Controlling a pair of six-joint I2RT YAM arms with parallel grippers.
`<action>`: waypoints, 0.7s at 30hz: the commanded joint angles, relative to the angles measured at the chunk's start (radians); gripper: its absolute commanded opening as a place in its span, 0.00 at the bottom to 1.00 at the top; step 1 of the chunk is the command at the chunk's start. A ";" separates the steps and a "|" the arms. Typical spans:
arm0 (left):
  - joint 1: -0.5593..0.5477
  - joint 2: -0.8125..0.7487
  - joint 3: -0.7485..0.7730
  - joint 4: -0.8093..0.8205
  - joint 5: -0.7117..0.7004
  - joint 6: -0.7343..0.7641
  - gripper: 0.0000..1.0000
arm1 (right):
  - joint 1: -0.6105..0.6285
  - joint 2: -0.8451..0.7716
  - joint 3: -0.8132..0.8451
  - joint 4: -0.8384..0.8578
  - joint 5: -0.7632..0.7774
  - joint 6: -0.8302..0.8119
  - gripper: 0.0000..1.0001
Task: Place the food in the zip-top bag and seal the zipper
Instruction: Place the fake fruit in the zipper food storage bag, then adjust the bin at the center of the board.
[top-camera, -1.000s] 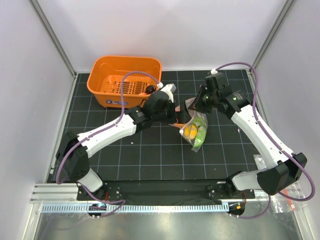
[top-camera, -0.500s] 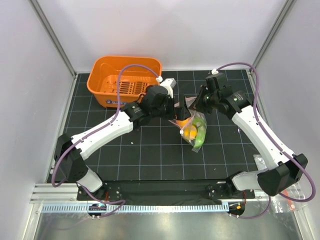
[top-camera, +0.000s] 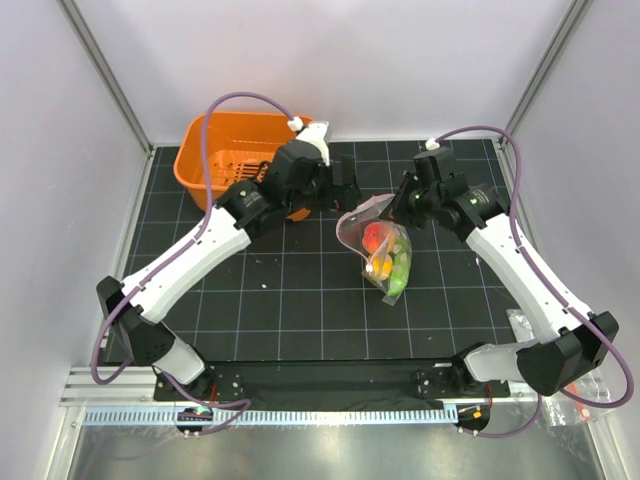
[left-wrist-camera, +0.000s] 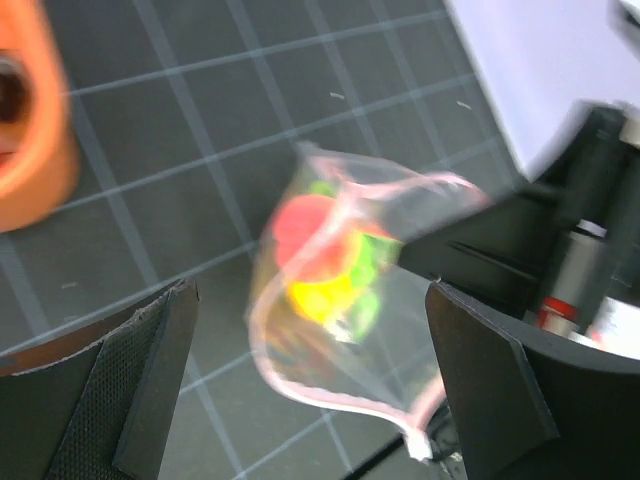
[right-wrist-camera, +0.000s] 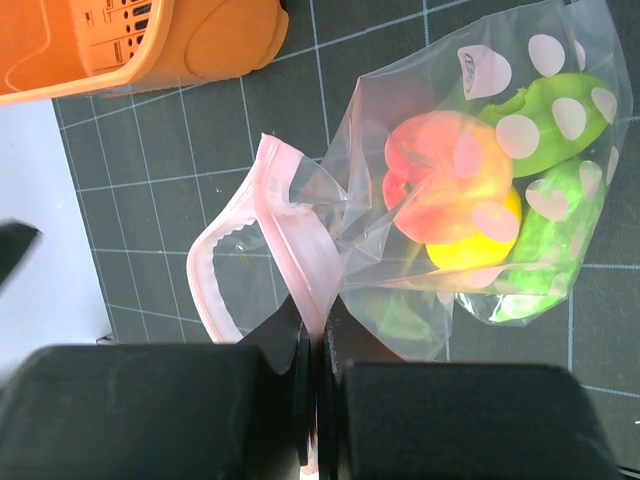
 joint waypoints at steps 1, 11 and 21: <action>0.084 -0.016 0.045 -0.100 -0.107 0.025 1.00 | -0.001 -0.045 0.002 0.028 0.014 -0.007 0.01; 0.265 -0.048 0.067 -0.129 -0.118 -0.012 1.00 | -0.001 -0.055 0.000 0.021 0.020 -0.009 0.01; 0.509 -0.064 -0.017 -0.256 -0.179 -0.358 1.00 | -0.003 -0.062 -0.008 0.019 0.020 -0.006 0.01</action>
